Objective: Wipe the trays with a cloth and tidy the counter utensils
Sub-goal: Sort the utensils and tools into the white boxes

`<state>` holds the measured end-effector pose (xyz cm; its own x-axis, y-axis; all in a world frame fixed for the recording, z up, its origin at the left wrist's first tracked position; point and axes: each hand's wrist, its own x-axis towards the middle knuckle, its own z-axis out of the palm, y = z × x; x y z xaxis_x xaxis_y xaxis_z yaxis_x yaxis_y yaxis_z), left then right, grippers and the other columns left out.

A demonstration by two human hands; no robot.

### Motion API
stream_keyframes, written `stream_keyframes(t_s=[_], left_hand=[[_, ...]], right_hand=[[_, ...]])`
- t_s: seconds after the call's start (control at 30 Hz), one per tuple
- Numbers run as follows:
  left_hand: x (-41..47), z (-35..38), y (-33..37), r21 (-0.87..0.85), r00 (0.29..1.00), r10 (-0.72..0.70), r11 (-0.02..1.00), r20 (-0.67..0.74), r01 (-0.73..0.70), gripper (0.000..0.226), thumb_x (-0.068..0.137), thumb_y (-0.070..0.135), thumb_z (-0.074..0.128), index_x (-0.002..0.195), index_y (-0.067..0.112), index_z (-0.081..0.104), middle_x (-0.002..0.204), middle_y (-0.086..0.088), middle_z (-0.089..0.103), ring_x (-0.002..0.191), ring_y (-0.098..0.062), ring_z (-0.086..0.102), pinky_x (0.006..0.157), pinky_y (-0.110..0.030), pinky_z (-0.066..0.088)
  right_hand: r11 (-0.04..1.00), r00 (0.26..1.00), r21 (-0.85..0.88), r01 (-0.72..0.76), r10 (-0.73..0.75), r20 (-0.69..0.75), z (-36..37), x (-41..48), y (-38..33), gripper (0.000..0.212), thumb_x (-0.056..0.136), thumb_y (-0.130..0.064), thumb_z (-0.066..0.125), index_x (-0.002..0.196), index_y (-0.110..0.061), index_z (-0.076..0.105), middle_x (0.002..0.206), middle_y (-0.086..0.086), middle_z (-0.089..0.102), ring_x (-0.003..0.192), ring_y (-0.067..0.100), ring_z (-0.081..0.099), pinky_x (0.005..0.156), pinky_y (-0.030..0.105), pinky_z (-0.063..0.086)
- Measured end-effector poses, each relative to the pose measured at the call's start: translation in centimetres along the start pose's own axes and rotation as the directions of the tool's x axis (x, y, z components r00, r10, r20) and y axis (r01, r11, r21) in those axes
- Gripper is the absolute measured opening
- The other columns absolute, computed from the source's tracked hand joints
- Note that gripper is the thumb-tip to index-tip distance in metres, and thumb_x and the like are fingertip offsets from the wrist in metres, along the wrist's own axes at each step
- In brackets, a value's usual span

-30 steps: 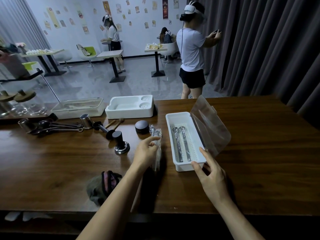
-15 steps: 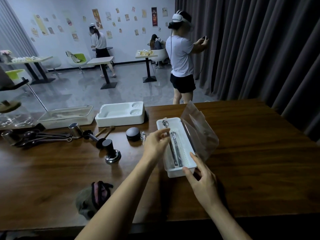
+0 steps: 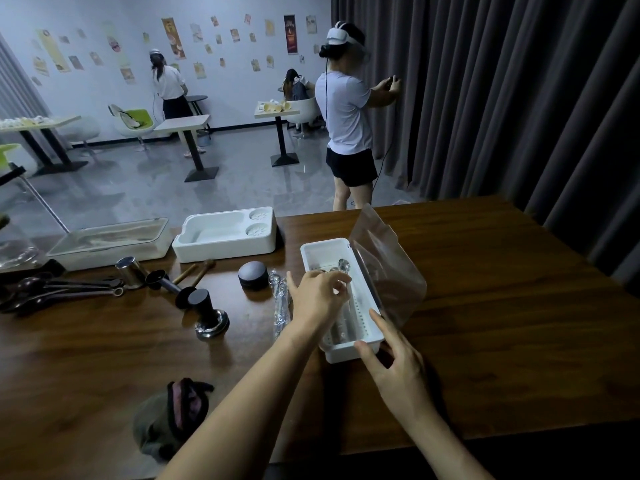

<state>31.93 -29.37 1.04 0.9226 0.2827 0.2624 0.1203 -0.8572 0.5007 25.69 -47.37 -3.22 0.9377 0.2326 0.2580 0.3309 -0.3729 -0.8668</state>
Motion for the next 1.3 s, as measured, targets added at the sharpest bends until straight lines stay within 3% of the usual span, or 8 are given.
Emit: stream_keyframes(t_s=[0.2,0.33,0.5,0.63,0.83,1.0,1.2,1.3], left_hand=[[0.2,-0.5,0.0,0.144,0.976,0.045,0.987,0.212,-0.077,0.034,0.098,0.050,0.058,0.127,0.036,0.068,0.131,0.005,0.069,0.154,-0.023,0.021,0.116,-0.069,-0.012],[-0.4,-1.4,-0.7,-0.024,0.988,0.075,0.997,0.135,-0.072,0.037,0.101,0.055,0.050,0.126,0.036,0.070,0.147,0.006,0.057,0.154,-0.027,0.018,0.122,-0.065,0.004],[-2.2,-2.1,-6.1,-0.212,0.956,-0.124,0.975,-0.268,0.067,0.031,0.096,0.037,0.056,0.118,0.028,0.075,0.121,0.004,0.070,0.116,-0.022,0.060,0.103,-0.042,0.046],[-3.3,-2.7,-9.1,-0.152,0.950,-0.300,0.946,-0.085,0.285,0.040,0.092,0.037,0.067,0.131,0.029,0.066,0.116,-0.003,0.064,0.108,-0.025,0.062,0.089,-0.035,0.048],[-3.5,-2.6,-9.9,-0.087,0.957,-0.288,0.955,-0.043,0.283,0.040,0.092,0.035,0.065,0.131,0.029,0.062,0.111,-0.005,0.065,0.104,-0.029,0.064,0.084,-0.037,0.049],[-3.8,-3.5,-10.1,-0.175,0.952,-0.307,0.938,-0.017,0.299,0.035,0.093,0.029,0.060,0.128,0.032,0.062,0.110,-0.005,0.072,0.099,-0.028,0.067,0.081,-0.039,0.053],[-4.0,-4.4,-9.8,-0.382,0.923,-0.379,0.845,0.067,0.375,0.031,0.094,0.018,0.055,0.115,0.038,0.066,0.093,0.007,0.068,0.075,-0.007,0.065,0.058,-0.019,0.041],[-4.1,-4.5,-10.0,-0.459,0.920,-0.378,0.802,0.102,0.381,0.025,0.098,0.017,0.056,0.112,0.035,0.067,0.096,0.010,0.069,0.076,-0.005,0.065,0.060,-0.019,0.044]], right_hand=[[1.000,1.000,-0.009,-0.007,0.007,-0.002,-0.1,0.0,-0.3,0.058,0.090,-0.044,0.066,0.144,-0.033,0.049,0.146,-0.016,0.047,0.136,-0.003,0.040,0.104,0.005,0.032],[1.000,1.000,0.005,0.007,-0.007,-0.017,0.0,0.1,-0.2,0.061,0.086,-0.053,0.062,0.142,-0.032,0.051,0.148,-0.011,0.049,0.137,0.001,0.042,0.110,0.023,0.041],[1.000,0.999,-0.001,0.012,-0.012,-0.037,0.1,0.0,-0.3,0.061,0.085,-0.049,0.064,0.142,-0.030,0.054,0.146,-0.014,0.048,0.136,0.005,0.045,0.109,0.036,0.045],[1.000,1.000,-0.017,0.003,-0.004,-0.025,0.2,-0.1,-0.7,0.062,0.085,-0.050,0.062,0.143,-0.031,0.051,0.147,-0.009,0.048,0.135,0.006,0.044,0.110,0.034,0.044],[0.999,1.000,-0.032,-0.003,0.002,-0.016,0.3,-0.1,-0.8,0.061,0.087,-0.048,0.063,0.144,-0.033,0.049,0.147,-0.012,0.046,0.134,0.001,0.040,0.110,0.033,0.044],[0.999,1.000,-0.043,-0.004,0.004,-0.014,0.3,-0.2,-0.8,0.061,0.087,-0.048,0.063,0.144,-0.032,0.050,0.150,-0.006,0.048,0.136,0.009,0.045,0.109,0.038,0.046],[0.999,1.000,-0.039,0.003,-0.003,-0.010,0.5,-0.1,-0.8,0.063,0.087,-0.051,0.061,0.145,-0.032,0.049,0.150,-0.006,0.048,0.137,0.006,0.043,0.110,0.033,0.044],[0.999,1.000,-0.044,-0.006,0.005,-0.004,0.4,-0.1,-0.8,0.062,0.088,-0.050,0.062,0.145,-0.033,0.048,0.151,-0.005,0.048,0.138,0.008,0.043,0.110,0.036,0.045]])
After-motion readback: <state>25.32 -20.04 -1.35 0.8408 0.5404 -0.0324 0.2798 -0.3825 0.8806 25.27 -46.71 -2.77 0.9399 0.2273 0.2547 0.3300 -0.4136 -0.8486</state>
